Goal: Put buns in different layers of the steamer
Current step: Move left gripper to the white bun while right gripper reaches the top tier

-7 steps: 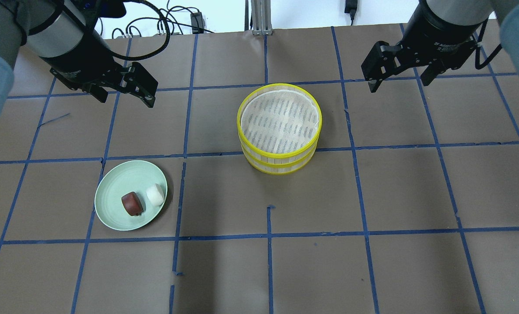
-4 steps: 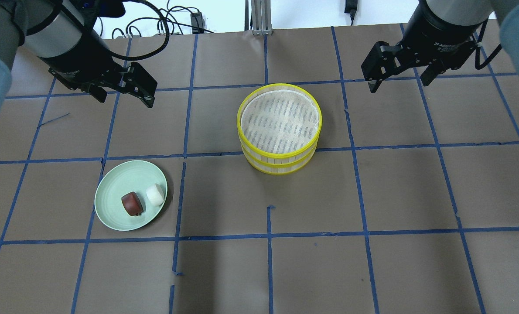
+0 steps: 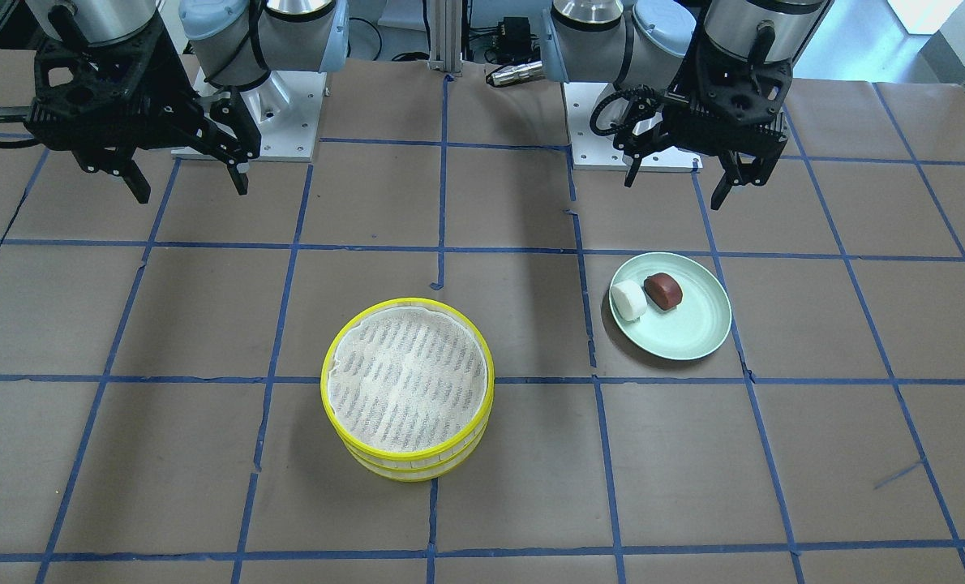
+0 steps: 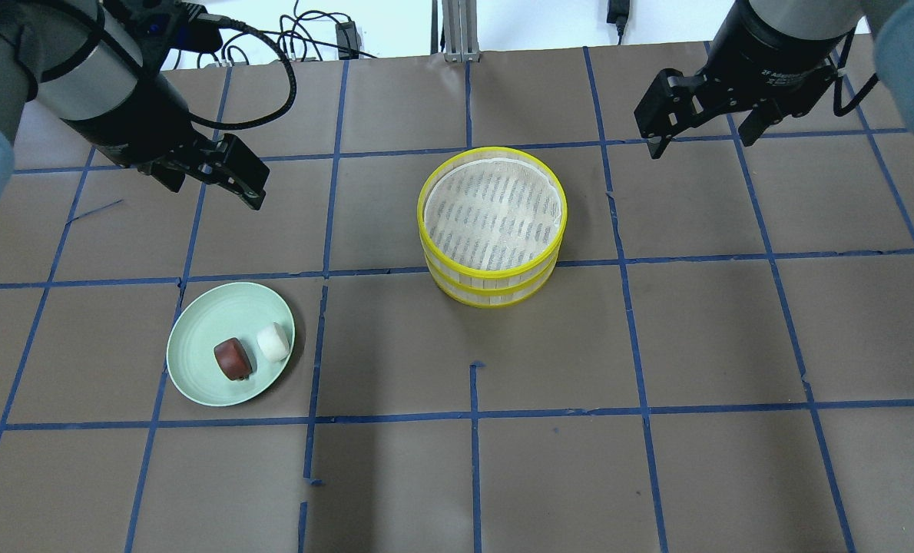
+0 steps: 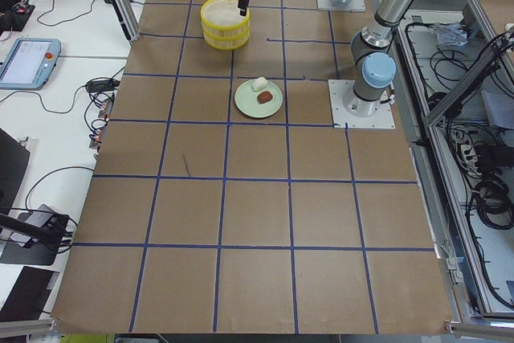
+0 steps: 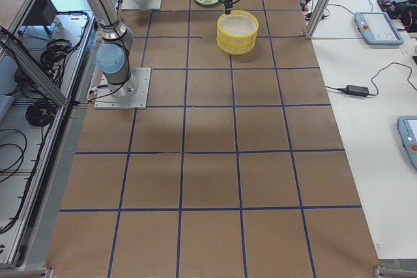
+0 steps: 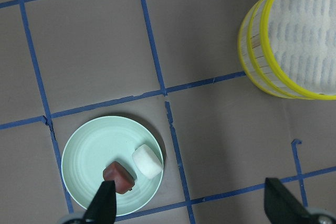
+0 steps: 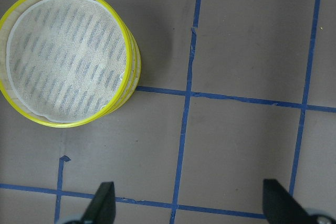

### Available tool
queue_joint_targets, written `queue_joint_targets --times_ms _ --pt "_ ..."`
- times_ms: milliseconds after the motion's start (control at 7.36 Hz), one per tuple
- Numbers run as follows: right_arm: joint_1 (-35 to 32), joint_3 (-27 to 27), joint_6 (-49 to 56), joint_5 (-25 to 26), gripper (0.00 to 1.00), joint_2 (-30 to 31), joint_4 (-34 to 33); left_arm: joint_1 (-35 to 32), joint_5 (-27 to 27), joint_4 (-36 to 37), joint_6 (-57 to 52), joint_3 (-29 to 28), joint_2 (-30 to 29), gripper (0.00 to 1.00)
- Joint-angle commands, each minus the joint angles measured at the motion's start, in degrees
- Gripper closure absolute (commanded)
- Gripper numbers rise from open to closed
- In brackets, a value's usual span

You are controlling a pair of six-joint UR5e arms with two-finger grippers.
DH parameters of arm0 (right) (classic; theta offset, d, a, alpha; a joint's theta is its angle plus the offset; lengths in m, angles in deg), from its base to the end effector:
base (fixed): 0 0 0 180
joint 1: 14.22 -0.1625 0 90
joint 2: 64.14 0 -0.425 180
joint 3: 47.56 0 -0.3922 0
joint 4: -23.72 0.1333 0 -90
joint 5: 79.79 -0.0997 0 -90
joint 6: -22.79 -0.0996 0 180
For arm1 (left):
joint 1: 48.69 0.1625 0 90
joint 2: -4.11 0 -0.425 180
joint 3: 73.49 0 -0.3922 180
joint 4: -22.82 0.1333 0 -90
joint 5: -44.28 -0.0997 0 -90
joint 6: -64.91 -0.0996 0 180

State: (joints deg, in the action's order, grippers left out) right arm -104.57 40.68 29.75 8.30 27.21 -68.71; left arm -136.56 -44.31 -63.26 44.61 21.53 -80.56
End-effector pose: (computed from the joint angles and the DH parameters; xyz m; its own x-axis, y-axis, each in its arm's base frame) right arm 0.1396 -0.4896 0.5192 -0.9913 -0.1299 -0.0212 -0.1271 0.9868 -0.0998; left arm -0.1186 -0.4642 0.4958 -0.9499 0.3126 -0.0026 0.3119 0.9469 -0.0777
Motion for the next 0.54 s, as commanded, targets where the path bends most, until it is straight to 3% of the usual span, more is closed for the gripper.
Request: queue_joint_targets --times_ms 0,272,407 --pt "-2.53 -0.43 -0.63 1.02 0.00 -7.62 -8.30 0.85 -2.38 0.63 -1.24 6.27 -2.95 0.00" --pt "-3.34 -0.70 -4.98 0.34 0.00 -16.59 -11.10 1.29 -2.47 10.95 -1.33 16.02 -8.20 0.01" --pt "-3.95 -0.78 -5.55 0.33 0.00 -20.99 -14.84 1.29 -2.64 14.84 -1.42 17.64 -11.19 0.01"
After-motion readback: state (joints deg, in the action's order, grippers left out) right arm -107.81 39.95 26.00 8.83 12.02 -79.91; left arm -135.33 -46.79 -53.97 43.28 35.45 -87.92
